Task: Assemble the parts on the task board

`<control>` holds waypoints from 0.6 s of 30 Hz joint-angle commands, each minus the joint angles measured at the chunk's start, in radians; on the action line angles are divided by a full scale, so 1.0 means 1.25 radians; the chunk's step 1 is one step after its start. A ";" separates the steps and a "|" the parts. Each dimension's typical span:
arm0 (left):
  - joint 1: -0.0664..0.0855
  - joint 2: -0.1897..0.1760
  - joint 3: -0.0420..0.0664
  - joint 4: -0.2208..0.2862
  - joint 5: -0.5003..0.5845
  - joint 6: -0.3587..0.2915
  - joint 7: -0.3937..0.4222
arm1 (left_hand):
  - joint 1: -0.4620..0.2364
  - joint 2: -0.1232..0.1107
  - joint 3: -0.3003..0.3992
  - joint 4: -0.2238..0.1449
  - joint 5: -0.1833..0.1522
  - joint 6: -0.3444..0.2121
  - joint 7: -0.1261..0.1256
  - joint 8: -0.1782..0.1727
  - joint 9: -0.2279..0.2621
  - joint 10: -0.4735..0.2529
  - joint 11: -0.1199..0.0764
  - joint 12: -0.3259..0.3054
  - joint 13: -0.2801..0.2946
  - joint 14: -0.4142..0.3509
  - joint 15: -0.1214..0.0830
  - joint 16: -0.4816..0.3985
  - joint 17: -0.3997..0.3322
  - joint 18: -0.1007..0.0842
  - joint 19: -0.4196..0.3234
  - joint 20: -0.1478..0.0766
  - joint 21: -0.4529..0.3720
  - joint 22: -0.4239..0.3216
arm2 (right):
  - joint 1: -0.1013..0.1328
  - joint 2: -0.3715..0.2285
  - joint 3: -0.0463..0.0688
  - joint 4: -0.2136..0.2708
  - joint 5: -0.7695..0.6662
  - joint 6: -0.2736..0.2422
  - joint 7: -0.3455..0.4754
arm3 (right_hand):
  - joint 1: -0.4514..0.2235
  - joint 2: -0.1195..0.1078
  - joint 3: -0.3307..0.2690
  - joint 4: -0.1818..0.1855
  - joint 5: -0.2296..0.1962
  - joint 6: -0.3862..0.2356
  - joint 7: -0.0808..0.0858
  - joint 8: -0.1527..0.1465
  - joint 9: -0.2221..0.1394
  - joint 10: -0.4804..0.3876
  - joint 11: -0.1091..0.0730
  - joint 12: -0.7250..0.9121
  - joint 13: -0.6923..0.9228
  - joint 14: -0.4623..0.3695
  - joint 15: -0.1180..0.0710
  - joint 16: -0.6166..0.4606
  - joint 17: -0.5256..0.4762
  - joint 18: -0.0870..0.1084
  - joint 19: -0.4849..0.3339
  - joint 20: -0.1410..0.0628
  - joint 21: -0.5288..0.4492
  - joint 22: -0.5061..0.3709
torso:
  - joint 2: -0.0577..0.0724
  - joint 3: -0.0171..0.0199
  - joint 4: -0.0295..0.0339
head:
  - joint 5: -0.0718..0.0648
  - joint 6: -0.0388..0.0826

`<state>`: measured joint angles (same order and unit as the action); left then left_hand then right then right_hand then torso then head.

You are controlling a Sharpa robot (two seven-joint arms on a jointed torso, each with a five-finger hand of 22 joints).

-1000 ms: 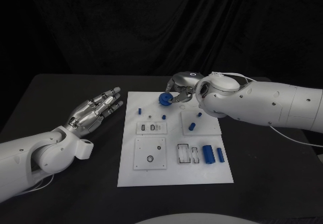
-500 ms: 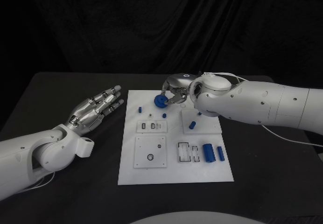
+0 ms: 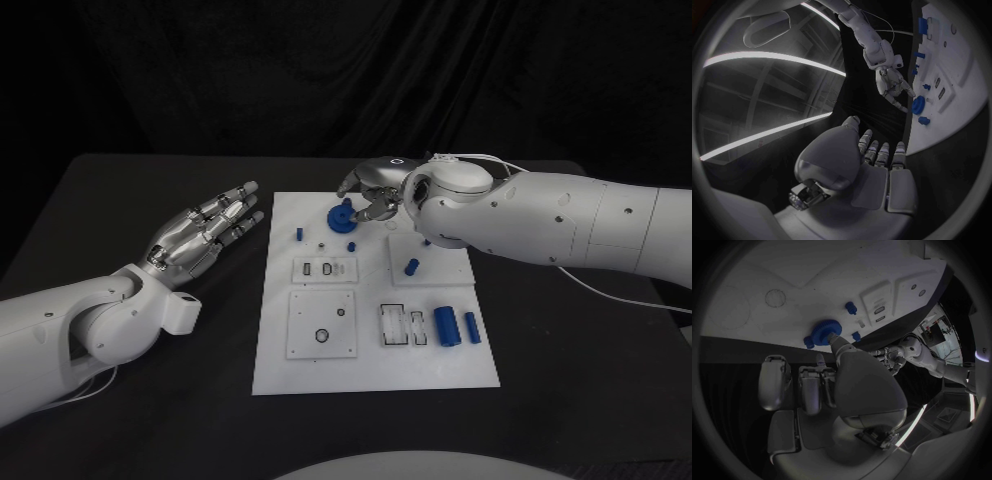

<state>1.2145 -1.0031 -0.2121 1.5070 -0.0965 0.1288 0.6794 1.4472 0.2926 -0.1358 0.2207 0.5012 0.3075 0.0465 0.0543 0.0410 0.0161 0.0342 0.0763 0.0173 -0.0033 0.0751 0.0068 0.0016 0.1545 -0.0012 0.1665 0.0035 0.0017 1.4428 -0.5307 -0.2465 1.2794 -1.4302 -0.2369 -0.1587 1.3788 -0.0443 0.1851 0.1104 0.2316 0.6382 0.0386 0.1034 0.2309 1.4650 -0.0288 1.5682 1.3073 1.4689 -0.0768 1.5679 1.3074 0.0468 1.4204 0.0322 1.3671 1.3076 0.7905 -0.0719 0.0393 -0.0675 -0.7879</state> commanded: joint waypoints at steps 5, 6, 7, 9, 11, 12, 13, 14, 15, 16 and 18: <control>-0.001 0.003 0.001 -0.003 0.000 0.012 0.110 | -0.002 -0.006 0.006 0.001 0.000 -0.004 0.003 -0.002 0.000 -0.001 0.006 -0.002 -0.001 0.003 0.006 -0.005 -0.001 0.008 0.001 0.007 -0.003 -0.001 | -0.002 0.001 0.001 0.000 -0.005 -0.001 0.012 | 0.000 -0.010 0.001 0.005 -0.007 -0.006 -0.001 -0.006 -0.005 0.071 -0.005 -0.005 0.201 0.082 -0.006 0.002 0.211 0.013 -0.007 0.000 -0.004 0.090 | 0.000 -0.0001 0.0001 | 0.001 -0.002; -0.001 0.003 0.001 -0.003 0.000 0.013 0.110 | -0.002 -0.006 0.006 0.001 0.000 -0.004 0.003 -0.002 0.000 -0.001 0.006 -0.002 -0.001 0.003 0.006 -0.005 -0.001 0.008 0.001 0.007 -0.003 -0.001 | -0.002 0.001 0.001 0.000 -0.005 -0.003 0.013 | 0.000 -0.009 0.002 0.005 -0.007 -0.001 -0.001 -0.005 -0.004 0.070 -0.005 -0.006 0.201 0.082 -0.006 0.002 0.211 0.013 -0.008 0.000 -0.004 0.090 | 0.000 -0.0002 0.0002 | 0.001 -0.002; -0.001 0.003 0.001 -0.004 0.000 0.013 0.110 | -0.002 -0.006 0.006 0.001 0.000 -0.004 0.003 -0.002 0.000 -0.001 0.006 -0.002 -0.001 0.003 0.006 -0.005 -0.001 0.008 0.001 0.007 -0.003 -0.001 | -0.002 -0.001 0.001 0.001 -0.005 -0.007 0.014 | 0.000 -0.008 0.002 0.006 -0.008 0.006 0.000 -0.004 -0.003 0.070 -0.005 -0.006 0.201 0.082 -0.006 0.002 0.211 0.013 -0.007 -0.001 -0.004 0.090 | 0.000 -0.0001 0.0001 | 0.001 -0.002; -0.001 0.003 0.001 -0.005 0.000 0.014 0.110 | -0.002 -0.006 0.006 0.000 0.000 -0.005 0.004 -0.002 -0.001 -0.001 0.006 -0.003 -0.001 0.003 0.006 -0.005 -0.001 0.007 0.001 0.007 -0.003 -0.001 | -0.002 -0.004 0.001 0.004 -0.005 -0.018 0.018 | 0.000 -0.007 0.002 0.007 -0.007 0.020 0.002 -0.001 0.000 0.071 -0.005 -0.005 0.201 0.082 -0.006 0.002 0.211 0.013 -0.008 -0.001 -0.005 0.090 | 0.000 -0.0002 0.0001 | 0.001 -0.002; -0.001 0.001 0.001 -0.005 0.000 0.014 0.109 | -0.002 -0.006 0.006 0.000 0.000 -0.005 0.004 -0.002 -0.001 -0.001 0.006 -0.003 -0.001 0.003 0.006 -0.005 -0.001 0.007 0.001 0.007 -0.003 -0.001 | -0.002 -0.009 0.001 0.007 -0.005 -0.025 0.023 | 0.001 -0.003 0.005 0.007 0.001 0.045 0.002 0.004 0.001 0.073 -0.004 -0.004 0.203 0.082 -0.005 0.002 0.211 0.013 -0.006 -0.001 -0.004 0.092 | 0.000 -0.0002 0.0001 | 0.001 -0.002; -0.001 0.001 0.001 -0.005 0.000 0.013 0.109 | -0.002 -0.006 0.006 0.000 0.000 -0.005 0.004 -0.002 -0.001 -0.001 0.006 -0.003 -0.001 0.003 0.006 -0.005 -0.001 0.007 0.001 0.007 -0.003 -0.001 | -0.002 -0.011 0.001 0.008 -0.005 -0.025 0.024 | 0.002 -0.002 0.006 0.007 0.005 0.050 0.001 0.005 0.000 0.075 -0.005 -0.003 0.204 0.082 -0.006 0.002 0.211 0.012 -0.005 -0.001 -0.003 0.093 | 0.000 -0.0003 0.0003 | 0.001 -0.002; -0.001 0.000 0.001 -0.006 0.000 0.013 0.109 | -0.002 -0.006 0.006 0.000 0.000 -0.005 0.004 -0.002 -0.001 -0.001 0.006 -0.003 -0.001 0.003 0.006 -0.005 -0.001 0.007 0.001 0.007 -0.003 -0.001 | -0.002 -0.013 0.001 0.008 -0.005 -0.022 0.025 | 0.002 -0.002 0.006 0.007 0.005 0.050 0.001 0.005 0.000 0.075 -0.005 -0.003 0.204 0.082 -0.006 0.002 0.211 0.012 -0.005 -0.001 -0.003 0.093 | 0.000 -0.0003 0.0003 | 0.001 -0.002; -0.001 0.000 0.001 -0.006 0.000 0.013 0.109 | -0.002 -0.006 0.006 0.000 0.000 -0.005 0.004 -0.002 -0.001 -0.001 0.006 -0.003 -0.001 0.003 0.006 -0.005 -0.001 0.007 0.001 0.007 -0.003 -0.001 | -0.002 -0.015 0.001 0.008 -0.005 -0.018 0.025 | 0.002 -0.001 0.006 0.007 0.006 0.052 0.001 0.006 0.000 0.076 -0.005 -0.003 0.205 0.082 -0.006 0.002 0.211 0.012 -0.004 -0.001 -0.003 0.093 | 0.000 -0.0003 0.0002 | 0.000 -0.001; -0.001 0.000 0.001 -0.006 0.000 0.013 0.109 | -0.002 -0.006 0.006 0.000 0.000 -0.005 0.004 -0.002 -0.001 -0.001 0.006 -0.003 -0.001 0.003 0.006 -0.005 -0.001 0.007 0.001 0.007 -0.003 -0.001 | -0.002 -0.016 0.001 0.008 -0.005 -0.012 0.025 | 0.002 -0.001 0.006 0.008 0.006 0.052 0.001 0.005 0.000 0.076 -0.005 -0.003 0.205 0.082 -0.006 0.002 0.211 0.012 -0.004 -0.001 -0.002 0.094 | 0.000 -0.0003 0.0002 | 0.000 -0.001; -0.001 0.001 0.001 -0.007 0.000 0.013 0.109 | -0.002 -0.006 0.006 0.000 0.000 -0.005 0.004 -0.002 -0.001 -0.001 0.006 -0.003 -0.001 0.003 0.006 -0.005 -0.001 0.007 0.001 0.007 -0.003 -0.001 | -0.002 -0.017 0.001 0.008 -0.005 -0.006 0.025 | 0.002 -0.001 0.006 0.008 0.006 0.052 0.001 0.005 0.000 0.076 -0.005 -0.003 0.205 0.082 -0.006 0.002 0.211 0.012 -0.004 -0.001 -0.002 0.094 | 0.000 -0.0003 0.0005 | -0.001 -0.001; -0.001 0.002 0.001 -0.007 0.000 0.014 0.110 | -0.002 -0.006 0.006 0.000 0.000 -0.005 0.004 -0.002 -0.001 -0.001 0.006 -0.003 -0.001 0.003 0.006 -0.005 -0.001 0.007 0.001 0.007 -0.003 -0.001 | -0.003 -0.017 0.001 0.007 -0.005 0.007 0.024 | 0.002 -0.001 0.006 0.008 0.006 0.051 0.000 0.004 -0.002 0.076 -0.005 -0.003 0.204 0.082 -0.006 0.002 0.211 0.012 -0.004 -0.001 -0.003 0.093 | 0.000 -0.0004 0.0004 | -0.001 -0.001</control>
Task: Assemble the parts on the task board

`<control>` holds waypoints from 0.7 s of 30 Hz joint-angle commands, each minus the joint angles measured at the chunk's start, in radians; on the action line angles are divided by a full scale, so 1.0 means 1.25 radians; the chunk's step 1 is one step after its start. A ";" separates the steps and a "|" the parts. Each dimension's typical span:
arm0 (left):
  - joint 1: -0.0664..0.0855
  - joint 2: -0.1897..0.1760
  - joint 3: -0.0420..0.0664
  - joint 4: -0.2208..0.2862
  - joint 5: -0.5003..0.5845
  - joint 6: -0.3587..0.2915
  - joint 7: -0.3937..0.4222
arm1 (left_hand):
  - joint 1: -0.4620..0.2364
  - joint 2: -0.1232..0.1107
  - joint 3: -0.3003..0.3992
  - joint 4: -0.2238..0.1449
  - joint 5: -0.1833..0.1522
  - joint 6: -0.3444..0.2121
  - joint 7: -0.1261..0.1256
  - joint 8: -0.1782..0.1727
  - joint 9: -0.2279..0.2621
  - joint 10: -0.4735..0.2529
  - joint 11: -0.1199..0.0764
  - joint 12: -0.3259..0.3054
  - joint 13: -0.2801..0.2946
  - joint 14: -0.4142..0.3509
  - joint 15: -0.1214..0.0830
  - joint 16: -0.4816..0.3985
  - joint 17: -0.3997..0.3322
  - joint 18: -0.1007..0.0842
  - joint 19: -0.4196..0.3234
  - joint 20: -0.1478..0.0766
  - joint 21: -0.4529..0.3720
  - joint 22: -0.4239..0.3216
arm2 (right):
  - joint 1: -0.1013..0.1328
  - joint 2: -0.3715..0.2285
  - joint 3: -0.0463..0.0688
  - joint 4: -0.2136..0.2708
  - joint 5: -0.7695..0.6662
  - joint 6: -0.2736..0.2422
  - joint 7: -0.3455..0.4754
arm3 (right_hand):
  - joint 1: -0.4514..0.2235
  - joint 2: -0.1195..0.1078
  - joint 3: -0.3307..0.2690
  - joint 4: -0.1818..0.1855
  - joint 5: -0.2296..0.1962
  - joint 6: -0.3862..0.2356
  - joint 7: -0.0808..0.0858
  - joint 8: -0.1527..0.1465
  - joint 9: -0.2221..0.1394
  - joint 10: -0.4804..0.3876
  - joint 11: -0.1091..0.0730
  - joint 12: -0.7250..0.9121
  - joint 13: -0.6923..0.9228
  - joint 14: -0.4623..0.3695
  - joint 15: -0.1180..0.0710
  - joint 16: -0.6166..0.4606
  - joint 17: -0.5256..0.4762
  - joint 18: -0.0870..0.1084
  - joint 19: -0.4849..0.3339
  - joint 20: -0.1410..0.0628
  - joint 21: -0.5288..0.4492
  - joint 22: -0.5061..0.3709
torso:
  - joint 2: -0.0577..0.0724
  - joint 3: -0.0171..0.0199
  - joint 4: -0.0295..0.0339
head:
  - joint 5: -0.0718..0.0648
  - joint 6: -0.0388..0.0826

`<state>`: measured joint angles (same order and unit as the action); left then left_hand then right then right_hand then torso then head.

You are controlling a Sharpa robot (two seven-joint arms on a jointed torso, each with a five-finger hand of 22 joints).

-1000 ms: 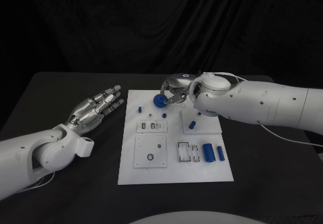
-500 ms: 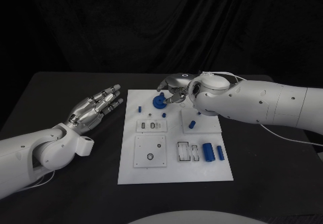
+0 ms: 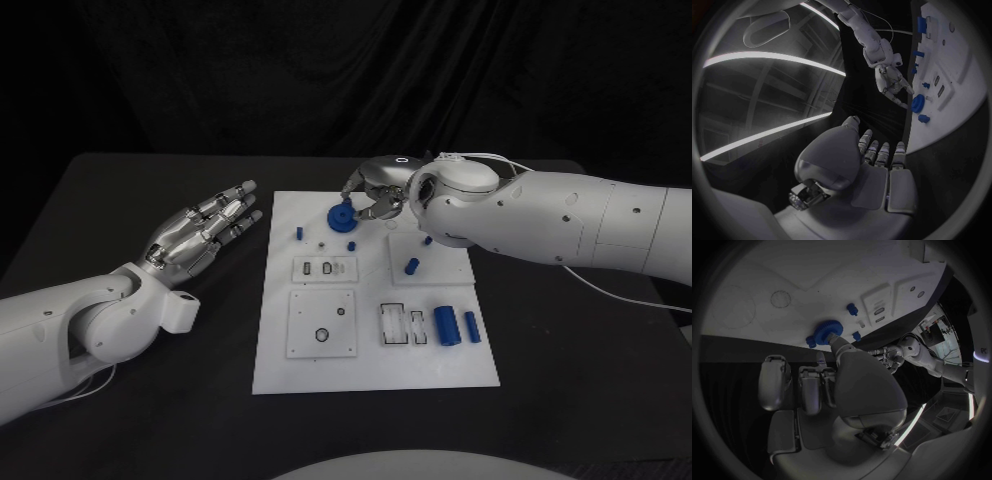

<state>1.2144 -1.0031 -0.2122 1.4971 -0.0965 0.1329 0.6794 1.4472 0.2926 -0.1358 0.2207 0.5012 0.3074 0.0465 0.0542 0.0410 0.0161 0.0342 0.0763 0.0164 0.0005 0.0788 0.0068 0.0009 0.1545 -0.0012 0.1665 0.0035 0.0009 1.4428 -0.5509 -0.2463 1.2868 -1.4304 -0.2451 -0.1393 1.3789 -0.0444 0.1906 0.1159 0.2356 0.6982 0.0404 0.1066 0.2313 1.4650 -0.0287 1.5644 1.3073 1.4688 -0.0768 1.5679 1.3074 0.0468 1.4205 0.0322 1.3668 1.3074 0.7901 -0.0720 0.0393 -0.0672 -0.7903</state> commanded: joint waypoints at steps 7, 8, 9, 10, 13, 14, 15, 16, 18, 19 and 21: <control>-0.001 0.005 0.001 -0.002 0.000 0.013 0.109 | -0.002 -0.006 0.007 0.000 0.000 -0.004 0.004 -0.002 0.000 -0.001 0.006 -0.003 -0.001 0.000 0.003 -0.005 -0.001 0.007 0.001 0.007 -0.003 -0.001 | -0.007 0.004 0.000 0.000 -0.005 0.040 0.006 | 0.001 -0.001 0.002 0.004 0.003 0.003 -0.003 0.000 -0.003 0.079 -0.006 0.002 0.207 0.082 -0.006 0.002 0.211 0.011 -0.003 -0.001 -0.001 0.095 | -0.001 -0.0003 -0.0014 | -0.002 0.001; -0.001 0.006 0.001 -0.002 0.000 0.013 0.109 | -0.002 -0.006 0.007 0.000 0.000 -0.004 0.004 -0.002 0.000 -0.001 0.006 -0.003 -0.001 0.000 0.003 -0.005 -0.001 0.007 0.001 0.007 -0.003 -0.001 | -0.007 0.005 0.000 -0.001 -0.005 0.043 0.005 | 0.001 0.000 0.003 0.004 0.003 0.005 -0.004 0.000 -0.004 0.079 -0.006 0.002 0.207 0.082 -0.006 0.002 0.211 0.012 -0.003 -0.001 -0.002 0.095 | -0.001 -0.0003 -0.0012 | -0.002 0.000; -0.001 0.006 0.001 -0.003 0.000 0.013 0.109 | -0.002 -0.006 0.007 0.000 0.000 -0.005 0.004 -0.002 -0.001 -0.001 0.006 -0.003 -0.001 0.000 0.003 -0.005 -0.001 0.007 0.001 0.007 -0.003 -0.001 | -0.008 0.006 0.000 -0.002 -0.005 0.045 0.004 | 0.001 0.001 0.003 0.004 0.003 0.007 -0.004 0.001 -0.004 0.080 -0.007 0.002 0.207 0.082 -0.007 0.002 0.211 0.012 -0.003 -0.001 -0.002 0.095 | -0.002 -0.0004 -0.0020 | -0.002 -0.001; -0.001 0.006 0.001 -0.003 0.000 0.014 0.108 | -0.002 -0.006 0.007 0.000 0.000 -0.005 0.004 -0.002 -0.001 -0.001 0.006 -0.003 -0.001 0.000 0.003 -0.005 -0.001 0.007 0.001 0.007 -0.003 -0.001 | -0.009 0.007 0.000 -0.003 -0.005 0.049 0.003 | 0.002 0.001 0.003 0.004 0.002 0.010 -0.004 0.001 -0.005 0.080 -0.007 0.003 0.208 0.082 -0.007 0.002 0.211 0.012 -0.003 -0.002 -0.002 0.095 | -0.002 -0.0004 -0.0020 | -0.001 -0.001; -0.001 0.008 0.001 -0.004 0.000 0.015 0.108 | -0.002 -0.006 0.007 0.000 0.000 -0.005 0.004 -0.002 -0.001 -0.001 0.006 -0.003 -0.001 0.000 0.003 -0.005 -0.001 0.007 0.001 0.007 -0.003 -0.001 | -0.010 0.008 0.000 -0.006 -0.005 0.058 0.000 | 0.001 0.003 0.005 0.005 0.002 0.032 -0.002 0.007 -0.006 0.085 -0.007 0.005 0.211 0.082 -0.008 0.002 0.211 0.012 -0.003 -0.003 -0.003 0.096 | -0.003 -0.0008 -0.0024 | -0.001 -0.003; -0.001 0.008 0.001 -0.004 0.000 0.016 0.108 | -0.002 -0.006 0.007 0.000 0.000 -0.005 0.004 -0.002 -0.001 -0.001 0.006 -0.003 -0.001 0.000 0.003 -0.005 -0.001 0.007 0.001 0.007 -0.003 -0.001 | -0.011 0.008 0.000 -0.006 -0.005 0.060 -0.001 | 0.001 0.003 0.006 0.006 0.003 0.044 0.001 0.010 -0.006 0.085 -0.006 0.005 0.211 0.082 -0.007 0.002 0.211 0.012 -0.002 -0.003 -0.004 0.096 | -0.002 -0.0009 -0.0013 | -0.003 -0.003; -0.001 0.008 0.001 -0.004 0.000 0.016 0.108 | -0.002 -0.006 0.007 0.000 0.000 -0.005 0.004 -0.002 -0.001 -0.001 0.006 -0.003 -0.001 0.000 0.003 -0.005 -0.001 0.007 0.001 0.007 -0.003 -0.001 | -0.012 0.008 0.000 -0.007 -0.005 0.062 -0.001 | 0.001 0.003 0.006 0.006 0.003 0.049 0.002 0.011 -0.007 0.085 -0.005 0.005 0.211 0.082 -0.007 0.002 0.211 0.012 -0.002 -0.003 -0.004 0.096 | -0.002 -0.0007 -0.0011 | -0.004 -0.003; -0.001 0.008 0.001 -0.004 0.000 0.016 0.108 | -0.002 -0.006 0.007 0.000 0.000 -0.005 0.004 -0.002 -0.001 -0.001 0.006 -0.003 -0.001 0.000 0.003 -0.005 -0.001 0.007 0.001 0.007 -0.003 -0.001 | -0.012 0.008 0.000 -0.008 -0.005 0.064 -0.002 | 0.001 0.004 0.008 0.006 0.006 0.059 0.002 0.013 -0.007 0.085 -0.005 0.005 0.211 0.081 -0.007 0.001 0.209 0.012 -0.002 -0.002 -0.004 0.096 | -0.001 -0.0002 -0.0009 | -0.005 -0.003; -0.001 0.008 0.001 -0.005 0.000 0.016 0.108 | -0.002 -0.006 0.007 0.000 0.000 -0.005 0.004 -0.002 -0.001 -0.001 0.006 -0.003 -0.001 0.000 0.003 -0.005 -0.001 0.007 0.001 0.007 -0.003 -0.001 | -0.014 0.008 0.000 -0.010 -0.005 0.067 -0.003 | 0.001 0.004 0.010 0.007 0.009 0.075 0.003 0.016 -0.009 0.085 -0.004 0.005 0.211 0.081 -0.006 0.001 0.210 0.011 0.000 -0.002 -0.003 0.099 | -0.002 -0.0002 -0.0010 | -0.005 -0.005; -0.001 0.008 0.001 -0.005 0.000 0.016 0.107 | -0.002 -0.006 0.007 0.000 0.000 -0.005 0.004 -0.002 -0.001 -0.001 0.006 -0.003 -0.001 0.000 0.003 -0.005 -0.001 0.007 0.001 0.007 -0.003 -0.001 | -0.014 0.008 0.000 -0.011 -0.005 0.068 -0.003 | 0.001 0.004 0.010 0.007 0.010 0.080 0.004 0.016 -0.009 0.085 -0.003 0.005 0.211 0.081 -0.006 0.002 0.210 0.011 0.002 -0.002 -0.002 0.100 | -0.002 -0.0006 -0.0009 | -0.005 -0.005; -0.001 0.009 0.001 -0.005 0.000 0.017 0.107 | -0.002 -0.006 0.007 0.000 0.000 -0.005 0.004 -0.002 -0.001 -0.001 0.006 -0.003 -0.001 0.000 0.003 -0.005 -0.001 0.007 0.001 0.007 -0.003 -0.001 | -0.015 0.007 0.000 -0.011 -0.005 0.069 -0.003 | 0.000 0.004 0.013 0.008 0.012 0.096 0.006 0.019 -0.010 0.085 -0.002 0.005 0.211 0.082 -0.005 0.002 0.211 0.010 0.004 -0.001 0.001 0.102 | -0.002 -0.0007 -0.0005 | -0.005 -0.004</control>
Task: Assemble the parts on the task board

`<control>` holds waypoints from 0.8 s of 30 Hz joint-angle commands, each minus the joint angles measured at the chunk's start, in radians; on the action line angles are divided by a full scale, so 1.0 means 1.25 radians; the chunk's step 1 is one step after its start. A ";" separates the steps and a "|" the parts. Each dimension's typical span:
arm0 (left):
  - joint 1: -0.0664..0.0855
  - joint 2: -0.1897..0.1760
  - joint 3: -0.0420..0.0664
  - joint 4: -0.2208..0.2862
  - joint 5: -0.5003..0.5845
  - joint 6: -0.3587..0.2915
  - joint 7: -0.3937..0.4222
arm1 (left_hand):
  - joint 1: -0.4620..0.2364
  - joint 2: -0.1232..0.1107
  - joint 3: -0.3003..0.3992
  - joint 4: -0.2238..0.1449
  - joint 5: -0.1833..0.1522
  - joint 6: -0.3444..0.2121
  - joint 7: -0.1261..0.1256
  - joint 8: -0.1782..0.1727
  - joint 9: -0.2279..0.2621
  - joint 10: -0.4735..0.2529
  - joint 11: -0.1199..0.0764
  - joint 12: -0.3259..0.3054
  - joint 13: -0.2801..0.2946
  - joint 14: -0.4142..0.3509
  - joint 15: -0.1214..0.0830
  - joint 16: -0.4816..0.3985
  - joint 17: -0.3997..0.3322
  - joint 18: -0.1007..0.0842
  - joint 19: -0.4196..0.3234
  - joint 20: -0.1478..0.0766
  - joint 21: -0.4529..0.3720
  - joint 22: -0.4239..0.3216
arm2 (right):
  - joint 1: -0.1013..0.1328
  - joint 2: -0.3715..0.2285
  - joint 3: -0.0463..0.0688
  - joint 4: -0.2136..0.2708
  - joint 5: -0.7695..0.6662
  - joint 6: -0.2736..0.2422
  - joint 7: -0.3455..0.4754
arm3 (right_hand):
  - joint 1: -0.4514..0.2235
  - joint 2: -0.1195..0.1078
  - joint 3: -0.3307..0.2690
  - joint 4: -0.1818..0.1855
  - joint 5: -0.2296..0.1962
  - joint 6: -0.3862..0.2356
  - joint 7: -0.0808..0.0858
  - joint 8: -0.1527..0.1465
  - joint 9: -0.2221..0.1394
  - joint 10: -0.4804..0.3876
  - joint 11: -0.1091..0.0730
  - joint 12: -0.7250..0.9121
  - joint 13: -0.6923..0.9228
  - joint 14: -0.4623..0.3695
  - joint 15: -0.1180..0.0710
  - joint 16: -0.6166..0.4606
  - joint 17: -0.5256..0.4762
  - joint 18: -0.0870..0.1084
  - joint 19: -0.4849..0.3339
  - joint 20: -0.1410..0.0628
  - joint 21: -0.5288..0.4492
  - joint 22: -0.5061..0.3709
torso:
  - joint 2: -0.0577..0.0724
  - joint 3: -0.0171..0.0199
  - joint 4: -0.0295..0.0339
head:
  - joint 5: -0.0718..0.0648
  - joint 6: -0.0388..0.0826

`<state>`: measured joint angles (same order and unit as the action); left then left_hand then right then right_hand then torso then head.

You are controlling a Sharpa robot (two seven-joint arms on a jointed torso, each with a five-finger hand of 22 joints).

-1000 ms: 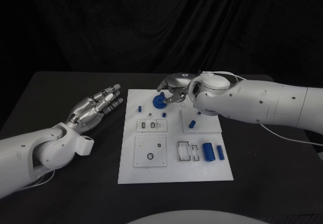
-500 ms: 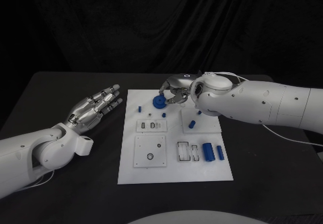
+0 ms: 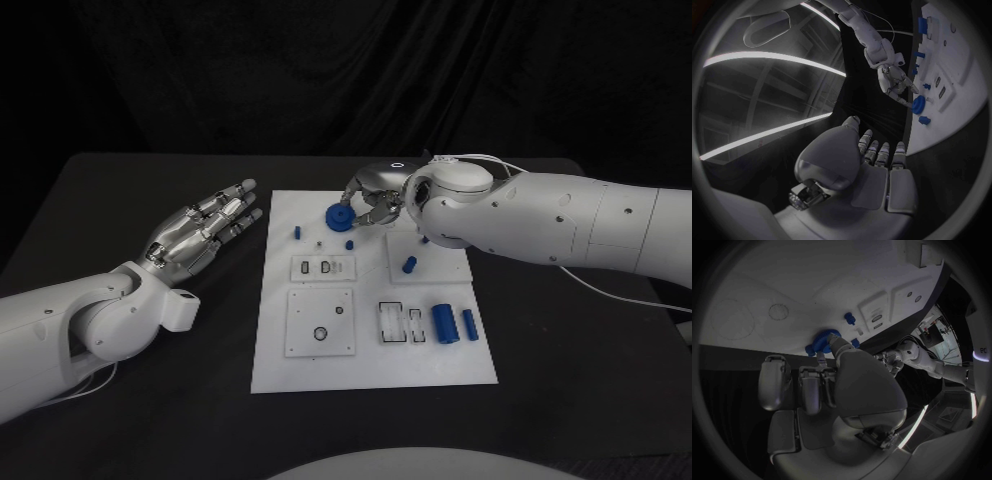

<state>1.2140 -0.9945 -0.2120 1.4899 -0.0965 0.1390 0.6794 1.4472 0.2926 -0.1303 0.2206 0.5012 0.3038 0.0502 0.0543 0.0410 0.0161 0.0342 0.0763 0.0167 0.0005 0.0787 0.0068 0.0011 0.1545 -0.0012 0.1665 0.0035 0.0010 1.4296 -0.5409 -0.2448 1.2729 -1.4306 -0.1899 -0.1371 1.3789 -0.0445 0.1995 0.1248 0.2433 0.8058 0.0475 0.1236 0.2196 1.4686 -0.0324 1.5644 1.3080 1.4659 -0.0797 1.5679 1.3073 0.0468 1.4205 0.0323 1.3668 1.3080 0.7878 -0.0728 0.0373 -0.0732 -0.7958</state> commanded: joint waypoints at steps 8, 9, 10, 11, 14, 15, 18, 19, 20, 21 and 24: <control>-0.001 -0.004 0.001 0.003 0.000 0.012 0.106 | -0.002 -0.006 0.004 -0.001 0.001 -0.002 0.001 -0.002 -0.001 -0.001 0.007 -0.003 -0.001 0.000 0.004 -0.005 -0.001 0.007 0.001 0.008 -0.003 -0.001 | -0.006 -0.021 -0.001 0.007 -0.005 -0.002 -0.009 | -0.005 0.001 0.005 0.002 0.001 0.096 0.013 0.031 0.014 0.082 0.010 0.005 0.210 0.084 0.004 0.002 0.211 0.008 0.012 0.004 0.006 0.109 | 0.001 -0.0013 0.0017 | 0.004 0.002; -0.001 -0.006 0.001 0.004 0.000 0.012 0.106 | -0.002 -0.006 0.004 -0.001 0.001 -0.002 0.001 -0.002 -0.001 -0.001 0.007 -0.003 -0.001 0.000 0.004 -0.005 -0.001 0.007 0.001 0.008 -0.003 -0.001 | -0.006 -0.026 -0.001 0.009 -0.005 -0.008 -0.009 | -0.005 0.001 0.003 0.001 -0.001 0.108 0.016 0.036 0.019 0.082 0.012 0.005 0.210 0.084 0.005 0.002 0.211 0.008 0.013 0.005 0.006 0.110 | 0.001 -0.0012 0.0017 | 0.005 0.002; -0.001 -0.007 0.001 0.005 0.000 0.012 0.106 | -0.002 -0.006 0.004 -0.001 0.001 -0.002 0.001 -0.002 -0.001 -0.001 0.007 -0.003 -0.001 0.000 0.004 -0.005 -0.001 0.007 0.001 0.008 -0.003 -0.001 | -0.006 -0.031 -0.001 0.011 -0.005 -0.015 -0.010 | -0.005 0.001 0.003 0.001 -0.002 0.109 0.016 0.037 0.020 0.082 0.012 0.005 0.210 0.084 0.005 0.002 0.211 0.008 0.013 0.005 0.006 0.110 | 0.001 -0.0011 0.0014 | 0.006 0.003; -0.001 -0.009 0.001 0.005 0.000 0.012 0.106 | -0.002 -0.006 0.004 -0.001 0.001 -0.002 0.001 -0.002 -0.001 -0.001 0.007 -0.003 -0.001 0.000 0.004 -0.005 -0.001 0.007 0.001 0.008 -0.003 -0.001 | -0.006 -0.036 -0.001 0.012 -0.005 -0.021 -0.010 | -0.006 0.001 0.002 0.001 -0.003 0.114 0.017 0.039 0.022 0.082 0.013 0.005 0.210 0.084 0.006 0.002 0.211 0.008 0.013 0.006 0.005 0.110 | 0.001 -0.0011 0.0012 | 0.006 0.005; -0.001 -0.013 0.001 0.008 0.000 0.010 0.105 | -0.002 -0.006 0.004 -0.001 0.001 -0.002 0.001 -0.002 -0.001 -0.001 0.007 -0.003 -0.001 0.000 0.004 -0.005 -0.001 0.007 0.001 0.008 -0.003 -0.001 | -0.003 -0.055 -0.001 0.021 -0.005 -0.045 -0.011 | -0.007 0.000 -0.001 0.000 -0.008 0.124 0.019 0.045 0.028 0.082 0.014 0.005 0.210 0.084 0.007 0.002 0.211 0.008 0.013 0.007 0.005 0.110 | 0.000 -0.0009 0.0007 | 0.005 0.007; -0.001 -0.014 0.001 0.008 0.000 0.010 0.105 | -0.002 -0.006 0.004 -0.001 0.001 -0.002 0.001 -0.002 -0.001 -0.001 0.007 -0.003 -0.001 0.000 0.004 -0.005 -0.001 0.007 0.001 0.008 -0.003 -0.001 | -0.001 -0.062 -0.001 0.025 -0.005 -0.053 -0.011 | -0.008 -0.001 -0.002 0.001 -0.009 0.124 0.019 0.045 0.028 0.082 0.015 0.005 0.210 0.083 0.008 0.000 0.208 0.009 0.010 0.007 0.000 0.108 | 0.000 -0.0007 0.0008 | 0.005 0.008; -0.001 -0.017 0.001 0.010 0.000 0.009 0.105 | -0.002 -0.006 0.005 -0.002 0.001 -0.002 0.001 -0.002 -0.001 -0.001 0.007 -0.002 -0.001 0.000 0.004 -0.005 -0.001 0.007 0.001 0.008 -0.003 -0.001 | 0.005 -0.086 0.000 0.044 -0.005 -0.077 -0.012 | -0.009 -0.002 -0.004 0.001 -0.012 0.122 0.021 0.044 0.029 0.082 0.016 0.005 0.210 0.077 0.008 -0.014 0.195 0.012 0.003 0.008 -0.010 0.102 | 0.000 0.0000 0.0001 | 0.005 0.009; -0.001 -0.018 0.001 0.010 0.000 0.008 0.105 | -0.002 -0.006 0.005 -0.002 0.001 -0.002 0.001 -0.002 -0.001 -0.001 0.007 -0.002 -0.001 0.000 0.004 -0.005 -0.001 0.007 0.001 0.008 -0.003 -0.001 | 0.009 -0.097 0.000 0.053 -0.005 -0.086 -0.013 | -0.009 -0.002 -0.004 0.001 -0.013 0.122 0.021 0.044 0.030 0.082 0.016 0.005 0.210 0.076 0.009 -0.015 0.194 0.012 0.003 0.008 -0.011 0.101 | 0.000 0.0001 -0.0003 | 0.005 0.009; -0.001 -0.019 0.001 0.011 0.000 0.008 0.105 | -0.002 -0.006 0.005 -0.002 0.001 -0.002 0.001 -0.002 -0.001 -0.001 0.007 -0.002 -0.001 0.000 0.004 -0.005 -0.001 0.007 0.001 0.008 -0.003 -0.001 | 0.012 -0.104 0.000 0.060 -0.006 -0.091 -0.014 | -0.010 -0.002 -0.004 0.002 -0.014 0.122 0.021 0.044 0.030 0.082 0.017 0.005 0.210 0.076 0.009 -0.016 0.193 0.012 0.002 0.008 -0.012 0.101 | 0.000 0.0001 -0.0006 | 0.005 0.009; -0.001 -0.021 0.001 0.012 0.000 0.008 0.105 | -0.002 -0.006 0.005 -0.002 0.001 -0.002 0.001 -0.002 -0.001 -0.001 0.007 -0.002 -0.001 0.000 0.004 -0.005 -0.001 0.007 0.001 0.008 -0.003 -0.001 | 0.019 -0.122 0.000 0.076 -0.006 -0.103 -0.017 | -0.011 -0.002 -0.005 0.003 -0.015 0.122 0.021 0.044 0.031 0.082 0.017 0.005 0.210 0.075 0.009 -0.017 0.192 0.012 0.002 0.009 -0.012 0.101 | 0.000 0.0000 -0.0008 | 0.007 0.009; -0.001 -0.023 0.001 0.013 0.000 0.007 0.104 | -0.002 -0.006 0.005 -0.002 0.001 -0.001 0.001 -0.002 0.000 -0.001 0.007 -0.002 -0.001 0.000 0.005 -0.005 -0.001 0.007 0.001 0.008 -0.003 -0.001 | 0.037 -0.164 -0.001 0.114 -0.006 -0.115 -0.029 | -0.013 -0.003 -0.007 0.005 -0.019 0.120 0.021 0.042 0.031 0.082 0.017 0.005 0.210 0.075 0.010 -0.018 0.191 0.012 0.003 0.009 -0.012 0.101 | -0.001 0.0001 -0.0027 | 0.010 0.007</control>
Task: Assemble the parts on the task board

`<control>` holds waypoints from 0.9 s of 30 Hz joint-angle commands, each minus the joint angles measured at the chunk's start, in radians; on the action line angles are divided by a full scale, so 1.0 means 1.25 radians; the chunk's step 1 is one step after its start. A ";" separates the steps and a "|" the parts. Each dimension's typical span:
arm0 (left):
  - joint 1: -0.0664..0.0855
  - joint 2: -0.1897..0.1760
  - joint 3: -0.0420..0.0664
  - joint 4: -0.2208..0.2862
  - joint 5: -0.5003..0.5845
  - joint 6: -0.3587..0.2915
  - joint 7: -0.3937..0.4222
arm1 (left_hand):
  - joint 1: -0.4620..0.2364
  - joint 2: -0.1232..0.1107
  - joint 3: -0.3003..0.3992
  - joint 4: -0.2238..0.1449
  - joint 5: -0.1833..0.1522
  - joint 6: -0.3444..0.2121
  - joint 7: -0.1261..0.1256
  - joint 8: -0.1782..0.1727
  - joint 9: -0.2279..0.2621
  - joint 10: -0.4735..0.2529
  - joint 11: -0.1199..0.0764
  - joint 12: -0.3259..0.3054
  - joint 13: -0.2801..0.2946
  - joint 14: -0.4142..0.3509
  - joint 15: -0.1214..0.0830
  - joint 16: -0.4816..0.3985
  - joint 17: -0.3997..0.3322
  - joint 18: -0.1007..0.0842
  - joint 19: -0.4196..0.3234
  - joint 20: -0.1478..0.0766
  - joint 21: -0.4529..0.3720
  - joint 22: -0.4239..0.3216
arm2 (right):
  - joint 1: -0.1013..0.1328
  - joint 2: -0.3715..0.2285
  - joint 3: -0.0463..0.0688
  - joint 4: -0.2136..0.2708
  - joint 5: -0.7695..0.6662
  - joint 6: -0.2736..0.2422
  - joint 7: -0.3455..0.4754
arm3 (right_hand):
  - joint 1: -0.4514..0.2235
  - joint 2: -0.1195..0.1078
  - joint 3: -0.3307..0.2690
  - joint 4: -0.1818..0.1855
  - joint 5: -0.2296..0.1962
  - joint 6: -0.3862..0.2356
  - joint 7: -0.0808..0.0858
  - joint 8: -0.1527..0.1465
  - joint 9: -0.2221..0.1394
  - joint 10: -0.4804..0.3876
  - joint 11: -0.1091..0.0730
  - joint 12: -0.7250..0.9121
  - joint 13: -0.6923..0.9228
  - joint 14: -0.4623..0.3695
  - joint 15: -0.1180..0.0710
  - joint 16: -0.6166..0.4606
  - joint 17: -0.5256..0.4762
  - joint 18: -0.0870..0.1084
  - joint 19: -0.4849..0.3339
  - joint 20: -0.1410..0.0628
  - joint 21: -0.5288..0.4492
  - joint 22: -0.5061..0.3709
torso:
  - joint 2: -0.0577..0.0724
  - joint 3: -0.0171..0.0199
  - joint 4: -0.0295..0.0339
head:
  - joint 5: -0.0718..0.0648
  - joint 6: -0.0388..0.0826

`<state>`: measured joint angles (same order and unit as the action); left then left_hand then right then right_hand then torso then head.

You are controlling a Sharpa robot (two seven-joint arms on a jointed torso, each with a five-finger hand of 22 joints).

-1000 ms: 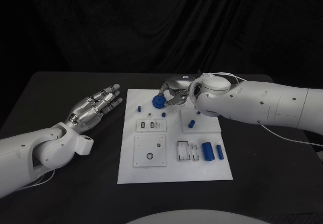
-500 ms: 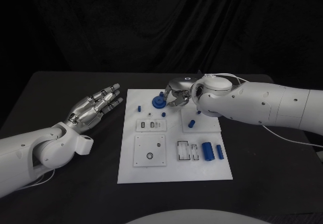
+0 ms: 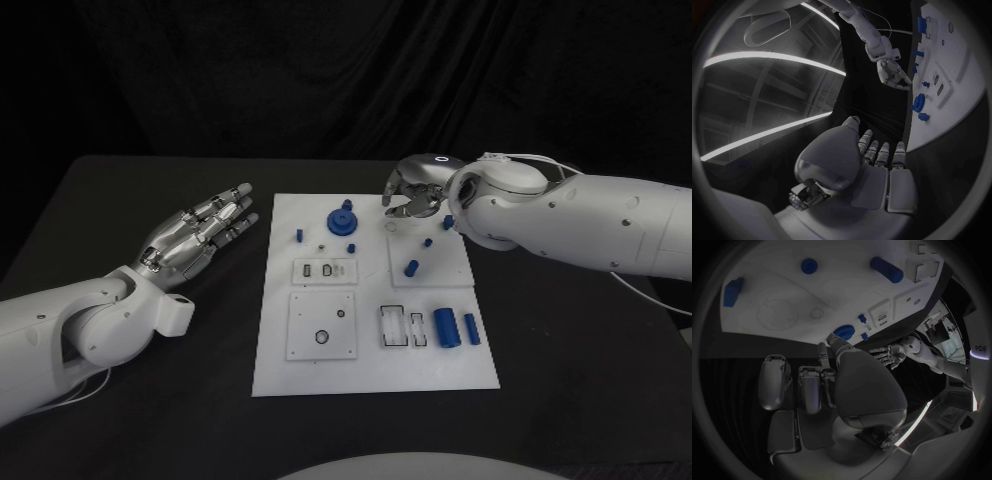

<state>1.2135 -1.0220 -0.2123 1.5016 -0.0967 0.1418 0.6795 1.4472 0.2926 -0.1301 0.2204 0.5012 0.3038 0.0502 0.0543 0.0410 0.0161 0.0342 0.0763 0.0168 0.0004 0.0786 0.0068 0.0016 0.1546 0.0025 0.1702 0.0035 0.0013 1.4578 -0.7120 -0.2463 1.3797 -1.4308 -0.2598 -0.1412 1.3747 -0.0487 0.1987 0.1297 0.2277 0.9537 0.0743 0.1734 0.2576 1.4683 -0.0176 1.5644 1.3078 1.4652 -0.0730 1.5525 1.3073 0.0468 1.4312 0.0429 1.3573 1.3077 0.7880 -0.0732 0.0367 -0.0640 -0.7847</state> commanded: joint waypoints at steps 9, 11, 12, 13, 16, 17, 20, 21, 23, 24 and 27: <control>-0.001 -0.002 0.001 0.006 0.000 0.002 0.102 | -0.002 -0.006 0.006 -0.003 0.001 0.000 0.001 -0.002 0.000 -0.001 0.008 -0.001 -0.001 0.000 0.006 -0.005 -0.001 0.007 -0.002 0.006 -0.003 -0.001 | 0.055 -0.138 0.000 0.100 -0.005 -0.046 -0.040 | -0.017 -0.002 -0.012 0.020 -0.028 -0.045 -0.007 -0.040 -0.016 0.080 0.000 0.004 0.209 0.072 0.000 -0.014 0.183 0.012 -0.004 -0.001 -0.010 0.102 | -0.002 0.0001 -0.0025 | -0.005 0.000; -0.001 -0.001 0.001 0.005 0.000 0.003 0.102 | -0.002 -0.006 0.006 -0.003 0.001 0.000 0.001 -0.002 0.000 -0.001 0.008 -0.001 -0.001 0.000 0.006 -0.005 -0.001 0.007 -0.002 0.006 -0.003 -0.001 | 0.057 -0.156 0.000 0.103 -0.005 -0.053 -0.029 | -0.010 -0.001 -0.009 0.020 -0.020 -0.035 -0.009 -0.040 -0.017 0.082 -0.002 0.005 0.210 0.076 -0.002 -0.007 0.190 0.009 0.007 -0.003 0.004 0.111 | -0.002 0.0001 -0.0027 | -0.005 -0.001; -0.001 0.000 0.001 0.005 0.000 0.004 0.102 | -0.002 -0.006 0.006 -0.003 0.001 0.000 0.001 -0.002 0.000 -0.001 0.008 -0.001 -0.001 0.000 0.006 -0.005 -0.001 0.007 -0.002 0.006 -0.003 -0.001 | 0.057 -0.161 0.000 0.103 -0.005 -0.055 -0.026 | -0.008 -0.002 -0.009 0.021 -0.018 -0.034 -0.013 -0.041 -0.018 0.082 -0.005 0.005 0.210 0.077 -0.003 -0.005 0.192 0.008 0.009 -0.004 0.006 0.113 | -0.002 0.0001 -0.0025 | -0.006 -0.002; -0.001 0.000 0.001 0.005 0.000 0.004 0.102 | -0.002 -0.006 0.006 -0.003 0.001 0.000 0.001 -0.002 0.000 -0.001 0.008 -0.001 -0.001 0.000 0.006 -0.005 -0.001 0.007 -0.002 0.006 -0.003 -0.001 | 0.056 -0.167 -0.001 0.103 -0.005 -0.057 -0.023 | -0.008 -0.002 -0.009 0.021 -0.018 -0.035 -0.013 -0.042 -0.019 0.082 -0.005 0.005 0.210 0.077 -0.004 -0.004 0.193 0.007 0.011 -0.004 0.008 0.114 | -0.001 0.0001 -0.0018 | -0.006 -0.002; -0.001 0.001 0.001 0.006 0.000 0.006 0.102 | -0.002 -0.006 0.007 -0.004 0.002 0.001 0.001 -0.002 0.000 -0.001 0.008 -0.001 -0.001 0.000 0.006 -0.005 -0.001 0.007 -0.002 0.006 -0.003 -0.001 | 0.047 -0.184 -0.001 0.097 -0.005 -0.059 -0.017 | -0.008 -0.005 -0.010 0.024 -0.019 -0.042 -0.014 -0.049 -0.022 0.082 -0.007 0.005 0.210 0.077 -0.005 -0.005 0.193 0.007 0.012 -0.006 0.009 0.115 | -0.002 -0.0001 -0.0011 | -0.009 -0.005; -0.001 0.000 0.001 0.007 0.000 0.006 0.102 | -0.002 -0.006 0.007 -0.004 0.002 0.001 0.001 -0.002 0.000 -0.001 0.008 -0.001 -0.001 0.000 0.006 -0.005 -0.001 0.007 -0.002 0.006 -0.003 -0.001 | 0.043 -0.188 -0.001 0.095 -0.005 -0.059 -0.015 | -0.008 -0.005 -0.010 0.025 -0.020 -0.042 -0.014 -0.049 -0.023 0.082 -0.007 0.005 0.210 0.077 -0.006 -0.005 0.192 0.007 0.011 -0.006 0.008 0.115 | -0.002 -0.0002 -0.0010 | -0.009 -0.006; -0.002 -0.003 0.001 0.009 0.000 0.005 0.103 | -0.002 -0.006 0.008 -0.005 0.002 0.003 0.001 -0.001 0.000 0.000 0.009 0.001 0.000 0.000 0.007 -0.005 -0.001 0.006 -0.002 0.007 -0.003 -0.001 | 0.025 -0.200 -0.001 0.086 -0.005 -0.060 -0.010 | -0.009 -0.005 -0.011 0.026 -0.022 -0.041 -0.014 -0.050 -0.023 0.082 -0.007 0.005 0.210 0.076 -0.006 -0.007 0.190 0.008 0.010 -0.006 0.006 0.114 | -0.002 -0.0012 -0.0011 | -0.009 -0.008; -0.002 -0.004 0.001 0.009 0.000 0.005 0.103 | -0.002 -0.006 0.008 -0.005 0.002 0.003 0.001 -0.001 0.000 0.000 0.009 0.001 0.000 0.000 0.007 -0.005 -0.001 0.006 -0.002 0.007 -0.003 -0.001 | 0.019 -0.203 -0.001 0.084 -0.005 -0.062 -0.008 | -0.010 -0.006 -0.011 0.027 -0.024 -0.042 -0.014 -0.050 -0.024 0.082 -0.007 0.005 0.210 0.076 -0.006 -0.008 0.190 0.008 0.010 -0.007 0.005 0.114 | -0.002 -0.0014 -0.0010 | -0.009 -0.009; -0.002 -0.005 0.001 0.009 0.000 0.006 0.103 | -0.002 -0.006 0.008 -0.005 0.002 0.003 0.001 -0.001 0.000 0.000 0.009 0.001 0.000 0.000 0.007 -0.005 -0.001 0.006 -0.002 0.007 -0.003 -0.001 | 0.009 -0.207 -0.001 0.079 -0.005 -0.064 -0.005 | -0.010 -0.008 -0.013 0.030 -0.030 -0.045 -0.014 -0.054 -0.026 0.082 -0.007 0.005 0.210 0.075 -0.006 -0.010 0.188 0.008 0.009 -0.007 0.003 0.113 | -0.002 -0.0012 -0.0005 | -0.009 -0.011; -0.002 -0.005 0.001 0.009 0.000 0.006 0.103 | -0.002 -0.006 0.008 -0.005 0.002 0.003 0.001 -0.001 0.000 0.000 0.009 0.001 0.000 0.000 0.007 -0.005 -0.001 0.006 -0.002 0.007 -0.003 -0.001 | 0.004 -0.208 -0.001 0.077 -0.005 -0.064 -0.004 | -0.012 -0.010 -0.015 0.033 -0.036 -0.051 -0.015 -0.059 -0.028 0.082 -0.008 0.005 0.210 0.075 -0.006 -0.010 0.188 0.008 0.009 -0.007 0.002 0.113 | -0.002 -0.0009 -0.0004 | -0.010 -0.014; -0.003 -0.006 0.001 0.009 0.000 0.007 0.103 | -0.003 -0.007 0.009 -0.006 0.002 0.003 0.001 -0.001 0.000 0.000 0.010 0.002 0.000 0.000 0.008 -0.005 -0.001 0.006 -0.002 0.008 -0.003 -0.001 | -0.010 -0.209 -0.001 0.068 -0.005 -0.060 -0.001 | -0.014 -0.015 -0.021 0.043 -0.064 -0.078 -0.023 -0.078 -0.041 0.082 -0.013 0.005 0.210 0.074 -0.010 -0.013 0.185 0.009 0.007 -0.010 -0.003 0.112 | -0.001 -0.0007 0.0006 | -0.016 -0.016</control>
<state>1.2112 -1.0301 -0.2122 1.5098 -0.0967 0.1416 0.6795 1.4472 0.2926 -0.1234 0.2136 0.5012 0.3038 0.0502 0.0543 0.0410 0.0162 0.0412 0.0763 0.0169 0.0004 0.0786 0.0068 0.0009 0.1545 -0.0011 0.1737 0.0035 0.0016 1.4508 -0.9722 -0.2481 1.4681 -1.4312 -0.3185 -0.1548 1.3537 -0.0565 0.1726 0.1807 0.1527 0.8621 0.0472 0.0790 0.2093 1.4657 -0.0284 1.5684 1.3076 1.4662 -0.0797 1.5416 1.3073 0.0468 1.4403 0.0341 1.3572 1.3074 0.7855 -0.0743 0.0360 -0.0799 -0.8029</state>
